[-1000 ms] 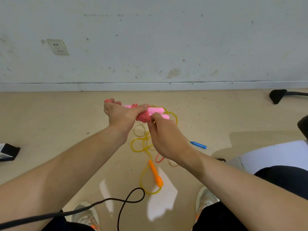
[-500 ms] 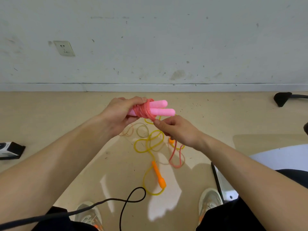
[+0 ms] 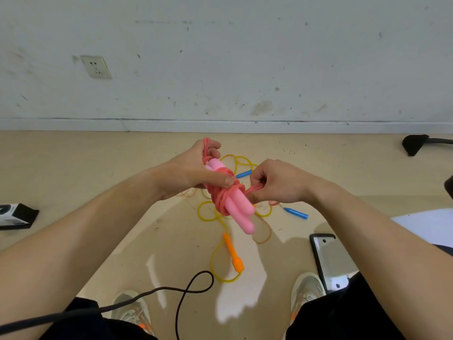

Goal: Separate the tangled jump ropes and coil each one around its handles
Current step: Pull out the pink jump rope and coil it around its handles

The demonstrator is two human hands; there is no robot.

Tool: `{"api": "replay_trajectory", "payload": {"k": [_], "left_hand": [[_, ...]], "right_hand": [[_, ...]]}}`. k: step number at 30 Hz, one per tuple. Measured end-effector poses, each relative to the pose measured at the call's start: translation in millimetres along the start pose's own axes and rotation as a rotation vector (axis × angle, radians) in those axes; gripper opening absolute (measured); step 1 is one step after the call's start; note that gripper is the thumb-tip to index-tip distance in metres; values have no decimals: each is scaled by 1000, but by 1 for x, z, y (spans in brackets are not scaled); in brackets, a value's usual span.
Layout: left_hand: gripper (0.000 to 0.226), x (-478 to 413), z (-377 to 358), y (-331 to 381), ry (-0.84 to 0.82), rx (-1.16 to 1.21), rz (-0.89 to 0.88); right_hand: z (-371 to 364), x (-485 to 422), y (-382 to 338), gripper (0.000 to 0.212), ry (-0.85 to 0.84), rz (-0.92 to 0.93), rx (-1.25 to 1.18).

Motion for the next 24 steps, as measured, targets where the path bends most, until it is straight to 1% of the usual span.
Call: {"api": "replay_trajectory", "payload": {"k": [3,5,8,11,13,16,17,18,19,20,22,24], "left_hand": [[114,-1,1,4,-53,-185,-57],[111,0,-1,6,-102,-220,-63],[105,2,-7,6,-141,-254,-58],[106,2,-10,4,-148,-319,-69],[106,1,-10,2,-158,-326,-72],[111,1,-10,0,-189,-309,-66],[113,1,-9,-2,-199,-317,-66],[114,0,-9,-3,-202,-329,-68],[112,-1,-9,-4,-196,-340,-71],[110,-2,-9,-6,-184,-354,-75],[112,-4,-7,-7,-149,-391,-84],[119,-6,-6,-7,-109,-434,-104]], "right_hand": [[-3,-1,-3,52,45,35,81],[-6,-1,-7,46,19,57,47],[-7,-1,-9,26,-32,73,-42],[-7,-1,-10,26,-24,40,-75],[-6,1,-11,31,25,-15,28],[-3,5,-16,46,147,-111,372],[-2,6,-17,51,176,-127,438],[-2,6,-17,53,185,-136,455],[-2,6,-17,54,170,-143,427],[-2,6,-17,52,135,-148,343],[-3,5,-18,47,69,-136,95],[-4,4,-19,44,56,-139,-130]]}}
Point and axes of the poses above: each hand's wrist, its own x-axis away from the middle knuckle, its own z-axis out of the back of the hand, y = z × x, the point moved 3 cm from there along -x, towards the middle knuckle, and after that the axes turned 11 degrees about -z, right-handed, at the moved point
